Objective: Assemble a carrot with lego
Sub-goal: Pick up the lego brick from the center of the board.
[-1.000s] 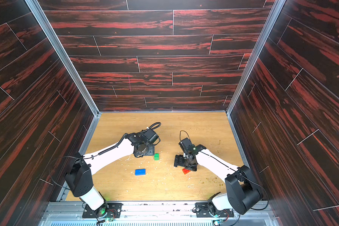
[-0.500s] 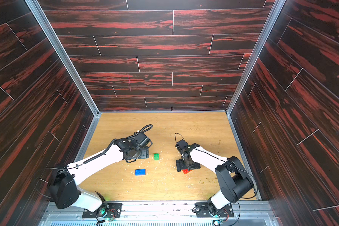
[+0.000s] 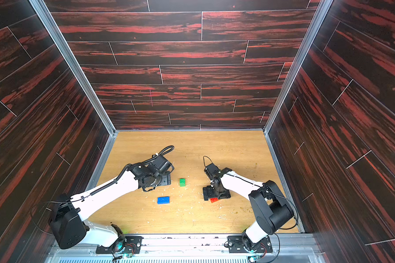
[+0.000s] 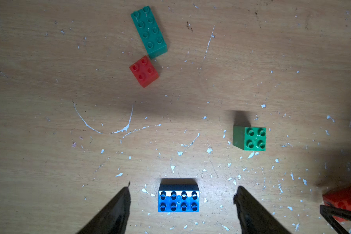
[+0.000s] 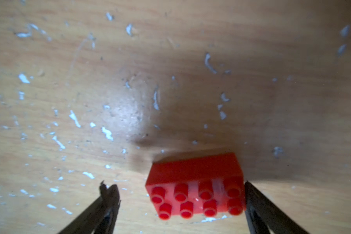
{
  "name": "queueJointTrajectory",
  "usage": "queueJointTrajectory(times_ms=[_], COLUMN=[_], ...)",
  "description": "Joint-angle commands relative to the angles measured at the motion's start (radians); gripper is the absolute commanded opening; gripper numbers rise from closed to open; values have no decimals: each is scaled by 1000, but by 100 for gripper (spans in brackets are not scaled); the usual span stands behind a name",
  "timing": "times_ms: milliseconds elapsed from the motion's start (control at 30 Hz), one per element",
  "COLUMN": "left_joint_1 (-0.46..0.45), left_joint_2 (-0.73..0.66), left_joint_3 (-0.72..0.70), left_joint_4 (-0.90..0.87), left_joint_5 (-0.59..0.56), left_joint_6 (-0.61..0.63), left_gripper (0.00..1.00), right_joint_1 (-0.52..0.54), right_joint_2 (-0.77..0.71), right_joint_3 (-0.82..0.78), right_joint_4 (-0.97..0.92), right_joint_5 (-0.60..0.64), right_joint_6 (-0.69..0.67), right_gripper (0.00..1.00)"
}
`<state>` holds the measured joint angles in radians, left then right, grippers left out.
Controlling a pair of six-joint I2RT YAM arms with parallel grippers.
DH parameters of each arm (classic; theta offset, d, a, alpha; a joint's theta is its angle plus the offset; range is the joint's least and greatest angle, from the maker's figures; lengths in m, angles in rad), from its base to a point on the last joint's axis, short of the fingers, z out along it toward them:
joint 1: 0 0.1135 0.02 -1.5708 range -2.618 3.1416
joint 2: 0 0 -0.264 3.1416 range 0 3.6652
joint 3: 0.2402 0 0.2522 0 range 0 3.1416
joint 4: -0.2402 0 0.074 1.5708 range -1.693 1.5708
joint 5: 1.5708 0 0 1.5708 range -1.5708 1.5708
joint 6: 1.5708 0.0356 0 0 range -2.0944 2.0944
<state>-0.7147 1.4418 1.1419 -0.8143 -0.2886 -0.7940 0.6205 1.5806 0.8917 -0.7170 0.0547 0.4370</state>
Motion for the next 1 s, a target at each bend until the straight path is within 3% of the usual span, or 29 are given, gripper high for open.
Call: queueJointTrajectory(times_ms=[0, 267, 700, 967], left_joint_1=[7, 8, 8, 9], left_joint_2=[-35, -49, -75, -93], left_joint_3=[-20, -39, -53, -69], left_joint_4=[-6, -2, -4, -8], left_joint_5=[-26, -27, -36, -44], left_joint_6=[-14, -19, -27, -31], left_gripper=[83, 83, 83, 84], right_joint_1=[20, 66, 67, 69], right_joint_2=[13, 59, 18, 4], right_joint_3=[5, 16, -11, -30], right_joint_4=[-17, -22, 47, 41], right_joint_5=[3, 114, 143, 143], right_joint_6=[19, 30, 60, 73], right_gripper=[91, 79, 79, 59])
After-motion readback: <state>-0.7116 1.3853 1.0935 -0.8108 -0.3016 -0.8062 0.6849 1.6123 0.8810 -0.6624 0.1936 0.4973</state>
